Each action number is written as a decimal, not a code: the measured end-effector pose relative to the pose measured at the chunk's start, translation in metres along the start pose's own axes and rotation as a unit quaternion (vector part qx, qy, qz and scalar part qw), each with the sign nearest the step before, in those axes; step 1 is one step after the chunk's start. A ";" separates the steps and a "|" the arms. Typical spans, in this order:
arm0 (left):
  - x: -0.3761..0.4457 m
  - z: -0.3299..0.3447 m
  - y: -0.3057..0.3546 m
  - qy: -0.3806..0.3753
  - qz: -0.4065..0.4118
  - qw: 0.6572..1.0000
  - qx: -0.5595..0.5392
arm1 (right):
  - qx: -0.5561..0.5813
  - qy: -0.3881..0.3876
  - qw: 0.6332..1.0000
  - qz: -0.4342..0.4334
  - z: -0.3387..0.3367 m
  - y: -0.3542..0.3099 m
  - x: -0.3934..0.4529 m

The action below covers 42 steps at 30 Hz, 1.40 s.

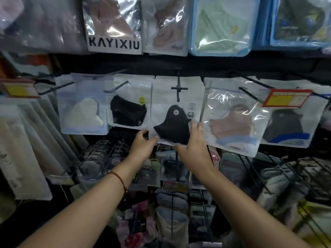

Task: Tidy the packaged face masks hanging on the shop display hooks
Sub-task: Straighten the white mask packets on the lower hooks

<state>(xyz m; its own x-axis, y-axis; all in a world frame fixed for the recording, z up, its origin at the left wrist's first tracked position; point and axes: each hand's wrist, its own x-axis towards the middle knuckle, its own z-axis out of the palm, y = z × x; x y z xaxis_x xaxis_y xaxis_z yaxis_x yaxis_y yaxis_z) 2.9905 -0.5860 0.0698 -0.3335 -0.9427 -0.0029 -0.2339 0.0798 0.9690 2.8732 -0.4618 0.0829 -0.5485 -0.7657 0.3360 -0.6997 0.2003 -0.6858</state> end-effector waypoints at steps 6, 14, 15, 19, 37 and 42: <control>0.009 0.013 -0.008 -0.001 0.018 0.997 0.072 | 0.010 0.026 0.999 0.036 0.002 0.003 0.018; -0.001 -0.008 -0.007 0.041 0.190 0.932 0.305 | -0.073 0.054 0.996 0.001 0.005 0.008 0.028; -0.002 -0.011 -0.004 0.063 0.224 0.912 0.339 | -0.096 0.058 0.993 -0.022 0.006 0.007 0.030; 0.006 -0.014 0.007 0.105 0.332 0.856 0.381 | -0.140 0.060 0.986 -0.064 0.004 0.003 0.041; 0.046 0.000 0.051 0.086 0.373 0.749 0.541 | -0.205 0.017 0.978 -0.039 -0.014 0.001 0.089; 0.050 0.000 0.063 0.066 0.350 0.750 0.558 | -0.220 -0.001 0.975 -0.028 -0.020 -0.006 0.095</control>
<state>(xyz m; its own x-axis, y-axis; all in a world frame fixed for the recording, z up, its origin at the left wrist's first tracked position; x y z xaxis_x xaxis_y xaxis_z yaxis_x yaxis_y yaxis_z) 2.9588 -0.6280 0.1302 -0.6556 -0.5608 0.5056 -0.6858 0.7225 -0.0880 2.8165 -0.5240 0.1319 -0.5031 -0.7837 0.3643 -0.8575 0.4003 -0.3231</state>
